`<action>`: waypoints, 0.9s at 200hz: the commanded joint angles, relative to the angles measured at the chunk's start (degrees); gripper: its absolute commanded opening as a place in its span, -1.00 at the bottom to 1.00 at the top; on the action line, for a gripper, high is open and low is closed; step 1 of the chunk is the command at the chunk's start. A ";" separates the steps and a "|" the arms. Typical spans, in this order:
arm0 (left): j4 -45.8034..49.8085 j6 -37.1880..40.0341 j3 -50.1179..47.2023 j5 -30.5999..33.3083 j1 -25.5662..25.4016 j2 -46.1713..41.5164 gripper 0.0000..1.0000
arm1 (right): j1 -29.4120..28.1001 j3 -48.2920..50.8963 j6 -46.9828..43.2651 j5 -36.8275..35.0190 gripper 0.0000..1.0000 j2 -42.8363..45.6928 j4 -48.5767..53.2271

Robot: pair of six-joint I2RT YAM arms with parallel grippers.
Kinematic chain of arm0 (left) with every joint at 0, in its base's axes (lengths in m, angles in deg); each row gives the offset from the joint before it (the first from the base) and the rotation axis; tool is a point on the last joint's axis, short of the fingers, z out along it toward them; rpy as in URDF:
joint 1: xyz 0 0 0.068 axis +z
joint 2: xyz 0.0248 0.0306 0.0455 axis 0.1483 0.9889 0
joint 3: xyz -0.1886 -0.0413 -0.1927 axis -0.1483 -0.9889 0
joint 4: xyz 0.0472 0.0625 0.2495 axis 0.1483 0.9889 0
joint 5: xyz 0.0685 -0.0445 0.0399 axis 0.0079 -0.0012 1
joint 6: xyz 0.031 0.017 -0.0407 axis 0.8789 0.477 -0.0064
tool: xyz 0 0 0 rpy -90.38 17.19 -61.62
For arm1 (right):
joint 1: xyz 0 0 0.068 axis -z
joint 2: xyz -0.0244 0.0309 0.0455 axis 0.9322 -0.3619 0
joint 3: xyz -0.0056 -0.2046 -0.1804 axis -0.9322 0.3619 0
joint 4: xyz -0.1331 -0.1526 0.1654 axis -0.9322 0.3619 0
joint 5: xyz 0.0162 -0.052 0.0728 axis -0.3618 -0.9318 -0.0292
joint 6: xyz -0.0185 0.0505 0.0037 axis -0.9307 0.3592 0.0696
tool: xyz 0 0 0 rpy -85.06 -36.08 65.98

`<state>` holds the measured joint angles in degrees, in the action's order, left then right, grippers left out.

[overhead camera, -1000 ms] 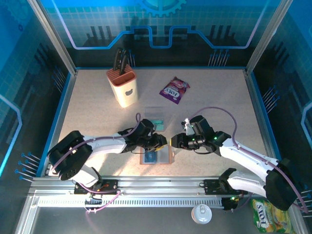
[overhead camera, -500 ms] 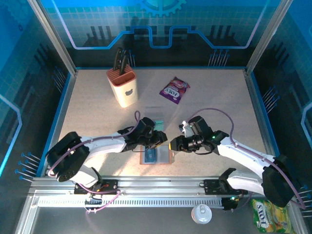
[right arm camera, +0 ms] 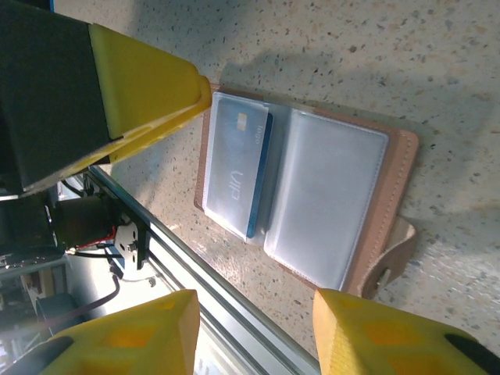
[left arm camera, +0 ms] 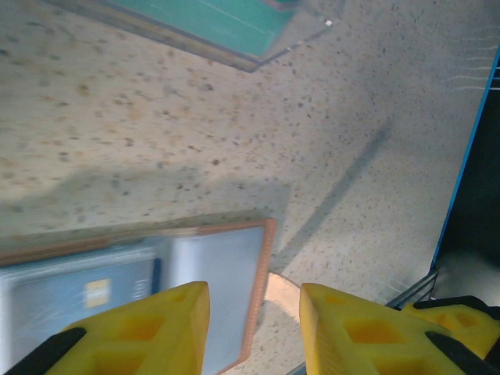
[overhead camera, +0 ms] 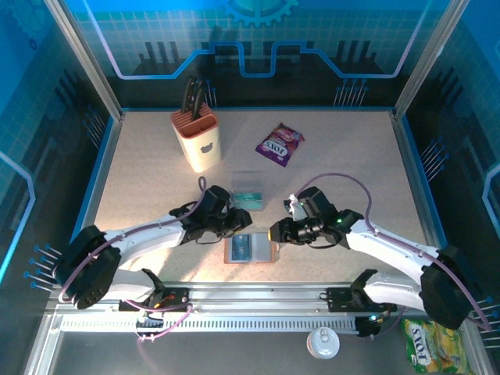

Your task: Take the credit cards out of the card holder

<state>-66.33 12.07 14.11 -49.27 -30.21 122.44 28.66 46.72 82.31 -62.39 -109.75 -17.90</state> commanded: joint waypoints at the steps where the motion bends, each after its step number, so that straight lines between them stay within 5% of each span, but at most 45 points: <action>1: 4.20 3.72 -2.06 -3.05 2.61 -3.40 -0.27 | -2.94 -3.65 1.95 -2.55 -0.13 -3.21 -1.51; 57: 7.84 7.99 -4.66 -6.83 7.83 -6.97 -0.32 | -8.99 -9.82 3.81 -3.75 -0.13 -13.44 -4.32; 180: 2.18 6.50 -11.04 -10.28 8.25 -5.24 -0.52 | -11.73 -11.54 4.44 -3.24 -0.13 -21.24 -8.56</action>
<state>-61.83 18.15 4.83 -56.92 -22.37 116.54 18.15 35.55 85.81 -65.65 -130.58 -24.77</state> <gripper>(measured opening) 0.245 0.435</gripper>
